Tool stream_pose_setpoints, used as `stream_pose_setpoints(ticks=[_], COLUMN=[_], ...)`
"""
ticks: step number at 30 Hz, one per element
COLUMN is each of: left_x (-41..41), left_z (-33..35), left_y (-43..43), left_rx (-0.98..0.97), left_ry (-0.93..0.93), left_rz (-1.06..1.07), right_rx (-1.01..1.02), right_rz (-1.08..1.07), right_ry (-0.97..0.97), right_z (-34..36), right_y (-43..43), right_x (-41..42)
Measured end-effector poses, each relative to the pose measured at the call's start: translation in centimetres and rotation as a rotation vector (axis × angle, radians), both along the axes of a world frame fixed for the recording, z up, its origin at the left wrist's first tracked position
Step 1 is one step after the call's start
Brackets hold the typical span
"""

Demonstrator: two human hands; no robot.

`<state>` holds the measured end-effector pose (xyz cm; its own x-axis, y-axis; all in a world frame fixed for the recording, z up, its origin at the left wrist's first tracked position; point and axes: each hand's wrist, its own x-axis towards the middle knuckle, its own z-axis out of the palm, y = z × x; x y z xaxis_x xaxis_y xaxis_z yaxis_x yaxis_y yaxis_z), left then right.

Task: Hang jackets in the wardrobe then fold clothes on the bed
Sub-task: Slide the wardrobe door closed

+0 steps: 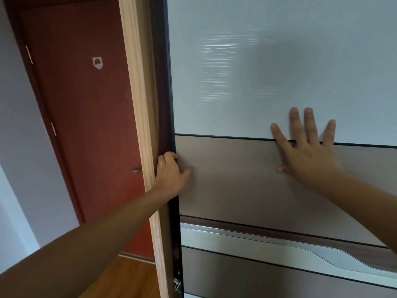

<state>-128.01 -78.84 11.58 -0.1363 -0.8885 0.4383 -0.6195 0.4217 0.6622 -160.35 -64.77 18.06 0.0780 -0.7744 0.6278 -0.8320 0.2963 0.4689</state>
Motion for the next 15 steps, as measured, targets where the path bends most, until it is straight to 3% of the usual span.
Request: stream_pose_setpoints(ticks=[6,8,12,15], left_x=[-0.6,-0.2,-0.1,0.2], left_z=[0.4,0.3,0.8,1.5], left_y=[-0.6,-0.7,-0.6,-0.9], left_rx=[0.161,0.136,0.132,0.299], left_ry=[0.363,0.299,-0.053,-0.123], left_rz=[-0.103,-0.077,-0.01,-0.004], right_rx=[0.003,0.004,0.003,-0.002], right_rz=[0.01,0.006,0.012,0.015], right_ry=[0.014,0.016,0.023,0.029], right_z=[0.1,0.1,0.1,0.1], right_y=[-0.1,-0.1,-0.2,-0.3], right_x=[-0.1,0.0,0.2,0.3])
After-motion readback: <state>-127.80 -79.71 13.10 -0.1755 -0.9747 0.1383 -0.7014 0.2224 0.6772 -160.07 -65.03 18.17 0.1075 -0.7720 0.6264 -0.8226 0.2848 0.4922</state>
